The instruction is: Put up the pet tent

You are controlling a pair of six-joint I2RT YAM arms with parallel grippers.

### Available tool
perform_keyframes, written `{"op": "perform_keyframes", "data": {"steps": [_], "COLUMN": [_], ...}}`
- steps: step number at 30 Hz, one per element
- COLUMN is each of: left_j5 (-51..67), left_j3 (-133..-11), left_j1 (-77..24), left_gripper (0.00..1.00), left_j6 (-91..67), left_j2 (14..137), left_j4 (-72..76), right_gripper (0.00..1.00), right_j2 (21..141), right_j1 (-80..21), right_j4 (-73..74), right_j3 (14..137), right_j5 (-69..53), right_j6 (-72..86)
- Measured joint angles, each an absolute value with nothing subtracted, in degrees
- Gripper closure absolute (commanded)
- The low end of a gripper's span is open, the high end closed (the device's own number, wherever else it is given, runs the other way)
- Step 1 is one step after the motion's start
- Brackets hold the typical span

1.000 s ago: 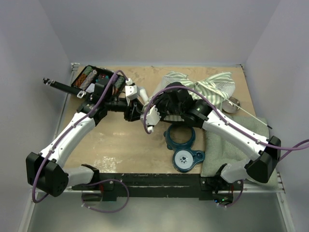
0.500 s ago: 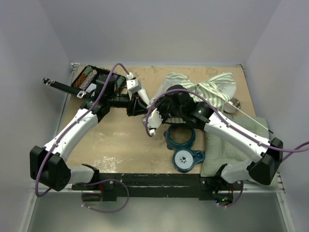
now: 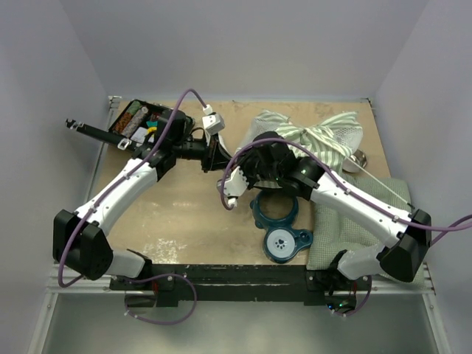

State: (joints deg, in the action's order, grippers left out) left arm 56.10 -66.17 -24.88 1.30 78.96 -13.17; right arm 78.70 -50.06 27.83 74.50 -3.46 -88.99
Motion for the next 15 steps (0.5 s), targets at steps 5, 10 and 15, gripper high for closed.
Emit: {"op": "perform_keyframes", "data": {"steps": [5,10,15], "left_j5": [55.0,53.4,51.8], "left_j3": [-67.1,-66.3,-65.1], "left_j1": [-24.9,-24.8,-24.8], "left_gripper": [1.0,1.0,1.0], "left_j6": [0.7,3.3,5.1], "left_j2": [80.0,78.7,77.4], "left_j4": [-13.8,-15.6,-15.5], "right_gripper": [0.76,0.73,0.97], "right_j2": [78.8,78.8,78.9], "right_j1": [-49.9,-46.6,-43.6], "right_j4": [27.8,28.0,28.7], "right_j3": [74.5,74.5,75.0], "right_j5": [-2.4,-4.6,-6.7], "right_j6": [-87.5,-85.6,-85.0]}}
